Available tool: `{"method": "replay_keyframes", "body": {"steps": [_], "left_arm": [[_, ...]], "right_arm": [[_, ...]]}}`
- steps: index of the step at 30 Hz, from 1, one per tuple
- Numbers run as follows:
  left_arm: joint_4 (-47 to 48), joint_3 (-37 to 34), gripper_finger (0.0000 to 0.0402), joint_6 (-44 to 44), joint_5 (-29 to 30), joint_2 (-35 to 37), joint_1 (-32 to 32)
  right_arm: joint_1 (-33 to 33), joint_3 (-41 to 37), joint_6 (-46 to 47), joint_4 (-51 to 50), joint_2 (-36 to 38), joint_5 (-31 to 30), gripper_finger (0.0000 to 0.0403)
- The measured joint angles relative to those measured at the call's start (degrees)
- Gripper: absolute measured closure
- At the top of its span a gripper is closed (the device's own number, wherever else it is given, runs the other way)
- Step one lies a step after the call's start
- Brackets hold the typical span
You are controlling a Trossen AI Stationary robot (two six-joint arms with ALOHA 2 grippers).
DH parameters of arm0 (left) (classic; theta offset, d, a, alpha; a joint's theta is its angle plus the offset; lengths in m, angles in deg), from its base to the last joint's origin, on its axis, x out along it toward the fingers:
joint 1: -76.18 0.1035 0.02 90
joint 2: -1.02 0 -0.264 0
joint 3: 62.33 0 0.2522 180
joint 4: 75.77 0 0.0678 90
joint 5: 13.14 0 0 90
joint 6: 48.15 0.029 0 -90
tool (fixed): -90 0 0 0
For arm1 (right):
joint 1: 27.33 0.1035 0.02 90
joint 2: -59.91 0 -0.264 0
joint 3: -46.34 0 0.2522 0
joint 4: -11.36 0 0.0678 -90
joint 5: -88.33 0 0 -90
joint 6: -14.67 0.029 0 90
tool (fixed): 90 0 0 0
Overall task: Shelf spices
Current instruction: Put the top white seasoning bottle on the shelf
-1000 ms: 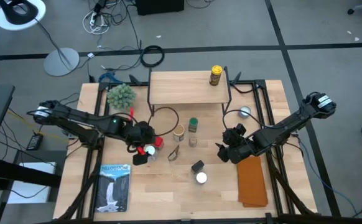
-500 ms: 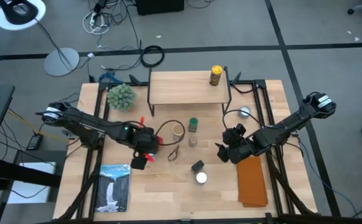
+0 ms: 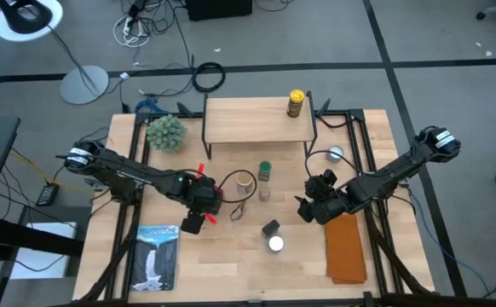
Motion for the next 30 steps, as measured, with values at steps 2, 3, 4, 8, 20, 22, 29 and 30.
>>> {"method": "replay_keyframes", "body": {"steps": [2, 3, 4, 8, 20, 22, 29, 30], "left_arm": [[0.2, 0.0, 0.0157, -0.1, 0.3, 0.0, 0.0], [0.2, 0.0, 0.0160, -0.1, 0.3, 0.0, 0.0], [0.2, 0.0, 0.0165, -0.1, 0.3, 0.0, 0.0], [0.2, 0.0, 0.0189, -0.4, 0.3, 0.0, 0.0], [5.7, 2.6, 0.0203, -7.1, -1.5, 0.2, 0.0], [7.0, 4.6, 0.0203, -7.3, -1.5, 0.2, 0.0], [15.6, 15.3, 0.0203, -7.2, -1.0, 0.2, 0.3], [17.9, 17.3, 0.0203, -6.7, -0.6, 0.2, 0.7]], "right_arm": [[0.0, 0.0, 0.0, 0.0, 0.0, 0.0, 0.0096], [0.0, 0.0, 0.0, 0.0, 0.0, 0.0, 0.0096], [0.0, 0.0, 0.0, 0.0, 0.0, 0.0, 0.0096], [0.0, 0.0, 0.0, 0.0, 0.0, 0.0, 0.0096], [-0.1, 0.0, 0.0, 0.0, 0.0, 0.0, 0.0096], [-0.1, 0.0, -0.1, 0.0, 0.0, 0.0, 0.0096], [-0.1, 0.0, -0.1, 0.0, 0.0, 0.0, 0.0096], [-0.1, 0.0, -0.3, 0.0, 0.0, 0.0, 0.0096]]}}
